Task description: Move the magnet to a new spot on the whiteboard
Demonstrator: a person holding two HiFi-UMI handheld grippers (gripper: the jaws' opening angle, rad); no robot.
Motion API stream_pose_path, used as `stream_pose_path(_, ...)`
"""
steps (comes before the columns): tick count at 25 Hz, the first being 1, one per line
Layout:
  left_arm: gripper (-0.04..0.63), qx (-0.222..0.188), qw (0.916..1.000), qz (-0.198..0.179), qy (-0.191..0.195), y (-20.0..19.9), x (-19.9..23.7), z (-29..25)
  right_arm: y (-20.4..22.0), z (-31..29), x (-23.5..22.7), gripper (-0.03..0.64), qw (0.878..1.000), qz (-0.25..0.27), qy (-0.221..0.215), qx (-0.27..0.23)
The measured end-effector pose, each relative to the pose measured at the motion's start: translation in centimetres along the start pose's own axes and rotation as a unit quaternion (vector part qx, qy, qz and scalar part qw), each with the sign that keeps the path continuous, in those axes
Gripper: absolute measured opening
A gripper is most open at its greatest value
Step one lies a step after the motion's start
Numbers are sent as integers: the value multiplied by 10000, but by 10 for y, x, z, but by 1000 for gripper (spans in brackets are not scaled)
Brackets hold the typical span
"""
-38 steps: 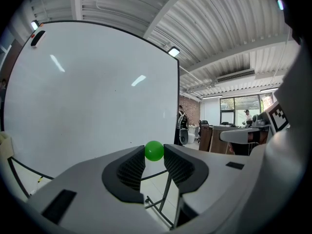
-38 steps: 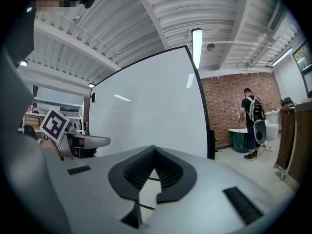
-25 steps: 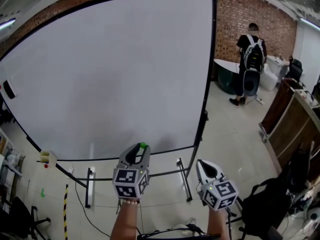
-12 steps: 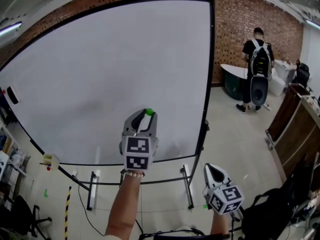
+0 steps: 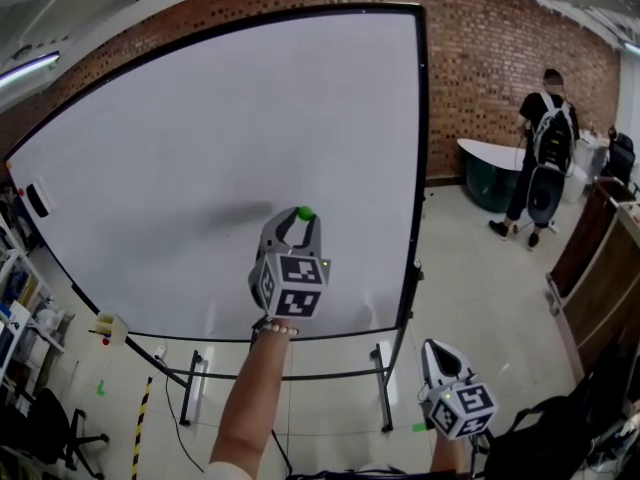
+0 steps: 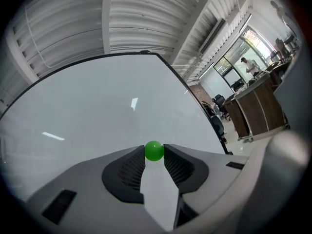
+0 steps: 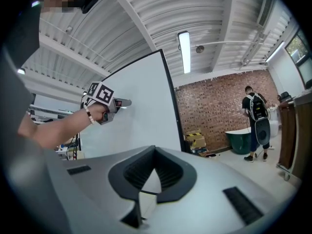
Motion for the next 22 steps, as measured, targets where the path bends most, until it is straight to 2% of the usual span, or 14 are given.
stream_pose_path(12,121,344,9977,-489,-324,8,-6,-31,-2,-4,-26,18,9999,-98,-88,94)
stream_pose_path(22,123,299,9973,-541,-407,12,-8,-34,-2,-3,-25,18,9998,-116,-102,104)
Point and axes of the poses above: the fingertips, and each gripper's own axes: z backward along the fingers, x to its left, y out of its underside, the point moved 2 cm from there along z, backward along the fingers, and after that the axes turned 13 degrees about -z, right-handed, at the moved point
